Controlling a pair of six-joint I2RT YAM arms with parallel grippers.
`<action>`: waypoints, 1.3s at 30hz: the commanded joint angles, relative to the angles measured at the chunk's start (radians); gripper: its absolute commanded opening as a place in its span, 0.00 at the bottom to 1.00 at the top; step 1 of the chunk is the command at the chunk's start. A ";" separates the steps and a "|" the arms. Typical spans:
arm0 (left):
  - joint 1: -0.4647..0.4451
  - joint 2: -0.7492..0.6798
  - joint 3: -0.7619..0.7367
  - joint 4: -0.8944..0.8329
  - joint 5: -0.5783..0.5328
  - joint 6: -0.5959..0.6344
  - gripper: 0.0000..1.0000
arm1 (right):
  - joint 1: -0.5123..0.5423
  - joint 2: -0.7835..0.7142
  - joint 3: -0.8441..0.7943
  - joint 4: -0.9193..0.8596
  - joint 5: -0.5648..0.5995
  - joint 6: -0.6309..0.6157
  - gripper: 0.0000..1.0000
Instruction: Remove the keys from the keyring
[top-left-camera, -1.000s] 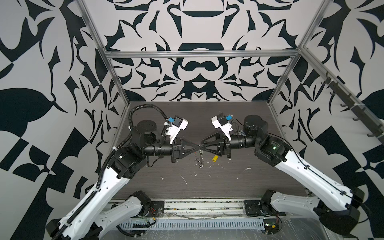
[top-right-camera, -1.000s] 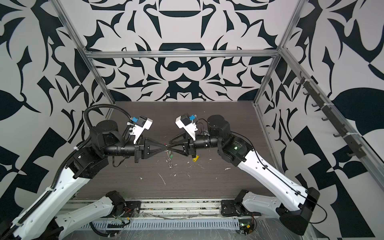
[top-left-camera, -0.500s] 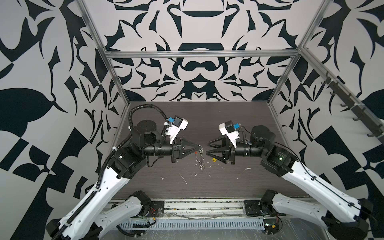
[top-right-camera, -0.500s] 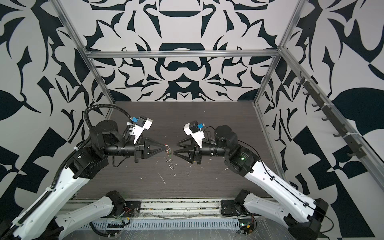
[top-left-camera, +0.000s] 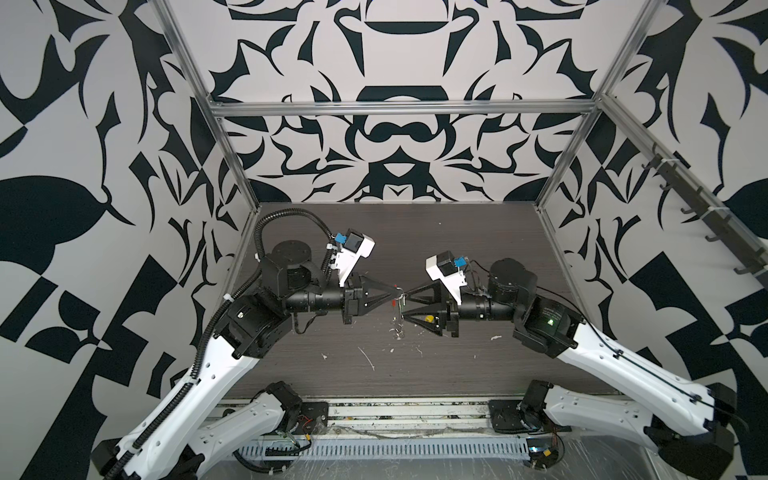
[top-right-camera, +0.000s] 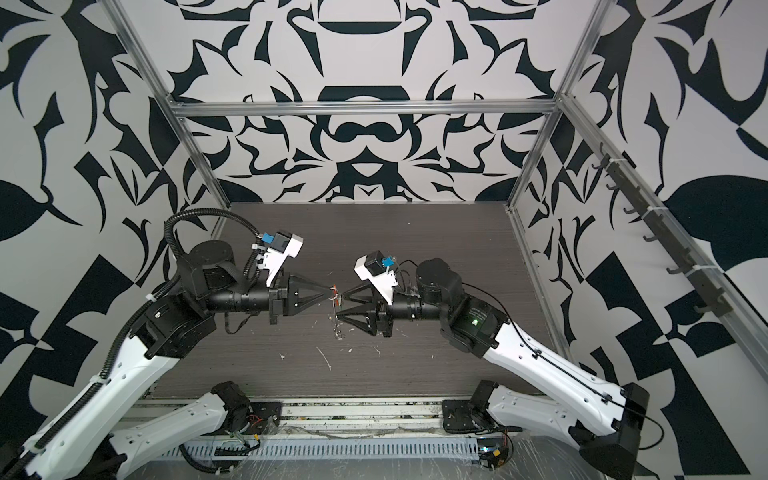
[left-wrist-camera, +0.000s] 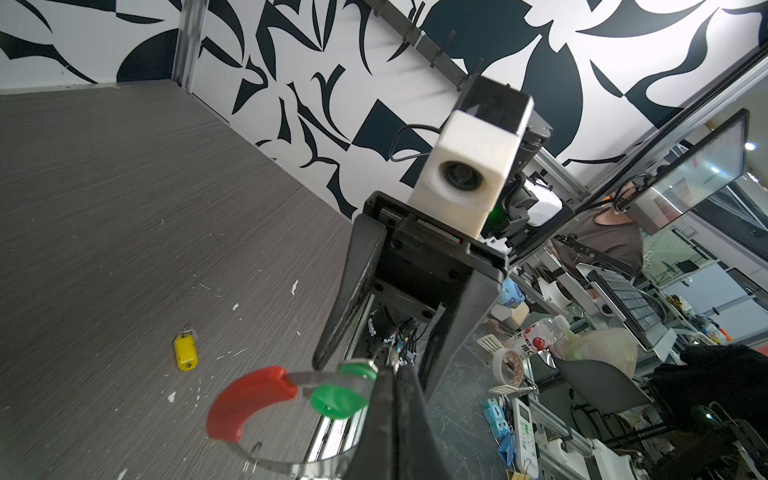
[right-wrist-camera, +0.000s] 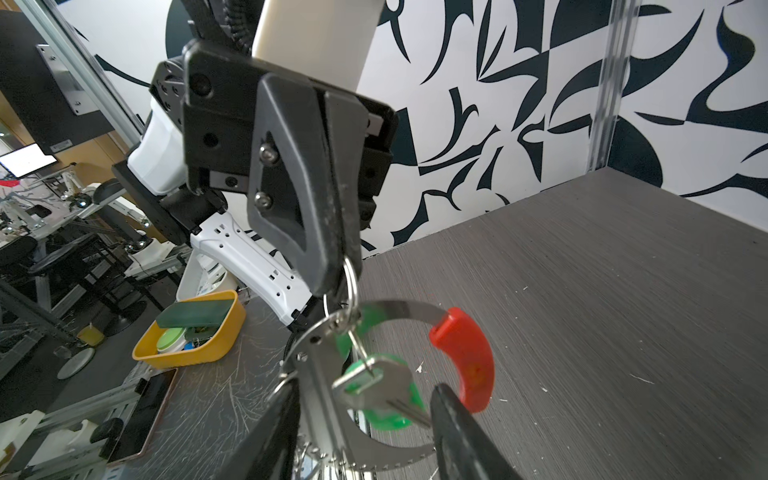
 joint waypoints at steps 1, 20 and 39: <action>0.001 -0.016 0.001 0.044 -0.025 -0.013 0.00 | 0.016 -0.005 0.004 0.065 0.081 -0.019 0.54; 0.000 -0.016 -0.032 0.112 -0.036 -0.054 0.00 | 0.048 0.040 0.025 0.141 0.158 -0.027 0.51; 0.000 -0.024 -0.035 0.102 -0.035 -0.051 0.00 | 0.048 0.013 0.081 0.031 0.236 -0.101 0.40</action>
